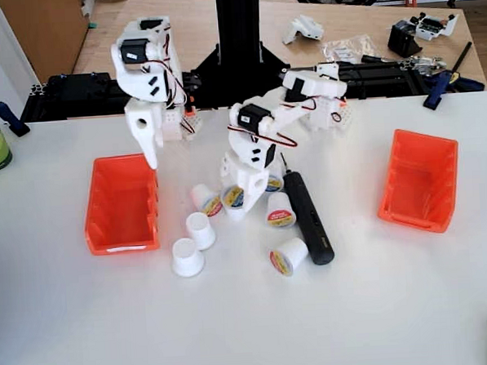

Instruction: Sort the coffee pods, blue into left, red into right

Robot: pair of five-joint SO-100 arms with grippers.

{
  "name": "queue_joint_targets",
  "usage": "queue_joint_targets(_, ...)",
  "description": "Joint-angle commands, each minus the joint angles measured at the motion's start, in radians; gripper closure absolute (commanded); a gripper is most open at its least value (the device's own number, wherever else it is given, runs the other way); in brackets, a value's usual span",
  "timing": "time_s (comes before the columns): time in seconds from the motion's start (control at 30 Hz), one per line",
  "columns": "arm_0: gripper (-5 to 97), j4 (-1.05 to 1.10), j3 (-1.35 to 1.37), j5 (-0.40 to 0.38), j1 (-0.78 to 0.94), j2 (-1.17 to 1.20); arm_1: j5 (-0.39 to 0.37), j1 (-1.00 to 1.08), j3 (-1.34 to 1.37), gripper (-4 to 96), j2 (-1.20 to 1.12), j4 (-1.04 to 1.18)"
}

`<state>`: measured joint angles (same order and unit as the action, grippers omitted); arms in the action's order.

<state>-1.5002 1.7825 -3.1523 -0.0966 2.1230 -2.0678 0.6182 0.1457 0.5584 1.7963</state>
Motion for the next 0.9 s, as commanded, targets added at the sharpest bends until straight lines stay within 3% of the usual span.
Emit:
queue_joint_targets(0.0, 60, -0.017, -0.038, -0.120, 0.005, 0.035, 0.005, -0.002, 0.005, 48.1, 0.018, 0.018)
queue_joint_targets(0.43, 60, -0.011, -0.043, -0.110, -0.003, 0.040, 0.020, 0.005, 0.025, 53.1, -0.055, -0.008)
queue_joint_targets(0.87, 60, -0.038, -0.043, -0.110, -0.014, 0.064, 0.023, 0.031, 0.018, 67.2, -0.101, -0.044)
